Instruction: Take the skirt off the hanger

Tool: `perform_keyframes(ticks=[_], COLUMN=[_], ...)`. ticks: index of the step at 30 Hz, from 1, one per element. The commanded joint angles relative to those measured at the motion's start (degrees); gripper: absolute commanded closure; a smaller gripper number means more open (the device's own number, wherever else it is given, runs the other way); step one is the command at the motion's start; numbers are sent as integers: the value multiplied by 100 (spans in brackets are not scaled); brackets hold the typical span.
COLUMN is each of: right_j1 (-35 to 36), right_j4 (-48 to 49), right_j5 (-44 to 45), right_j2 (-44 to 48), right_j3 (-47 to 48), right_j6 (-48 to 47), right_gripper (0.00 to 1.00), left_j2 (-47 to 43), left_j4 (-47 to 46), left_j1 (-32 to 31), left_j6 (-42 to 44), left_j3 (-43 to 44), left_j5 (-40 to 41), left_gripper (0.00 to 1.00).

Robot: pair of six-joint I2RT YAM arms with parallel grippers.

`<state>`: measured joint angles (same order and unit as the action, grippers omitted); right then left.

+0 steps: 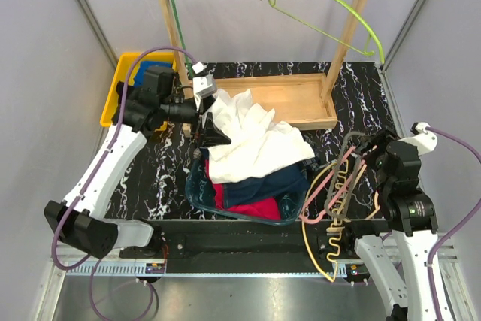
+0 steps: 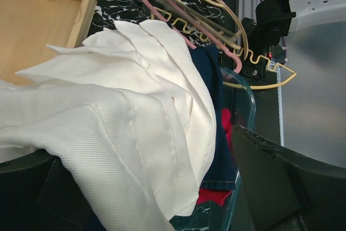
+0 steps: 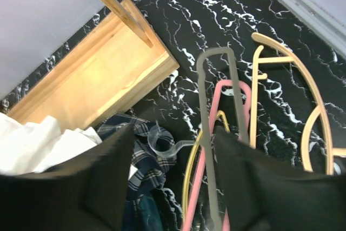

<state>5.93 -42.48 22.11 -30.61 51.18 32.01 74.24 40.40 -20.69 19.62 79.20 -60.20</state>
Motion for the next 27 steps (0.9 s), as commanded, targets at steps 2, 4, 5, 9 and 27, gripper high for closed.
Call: perform_keyframes(ticks=[2,4,5,9,27], right_j1=[-13,-22,-13,-13,101], right_j4=[249,144,117,301,381], right_j5=[206,172,119,-285,-3837], right_j2=[-120,-164,-191,-462,-3267], right_j3=[208,427,515,1042,5288], right_j6=[51,69,42,-151,-311], right_gripper=[11,0,0,0,0], left_j2=[-182,-164,-181,-226,-796], left_j4=[222,345,380,390,196], left_j1=[-32,-32,-32,-32,1962], left_j6=[272,253,288,297,-1592], left_j3=[937,1219,1464,2159,3357], left_j5=[368,395,387,500,2383], left_gripper=[1,1,1,1,1])
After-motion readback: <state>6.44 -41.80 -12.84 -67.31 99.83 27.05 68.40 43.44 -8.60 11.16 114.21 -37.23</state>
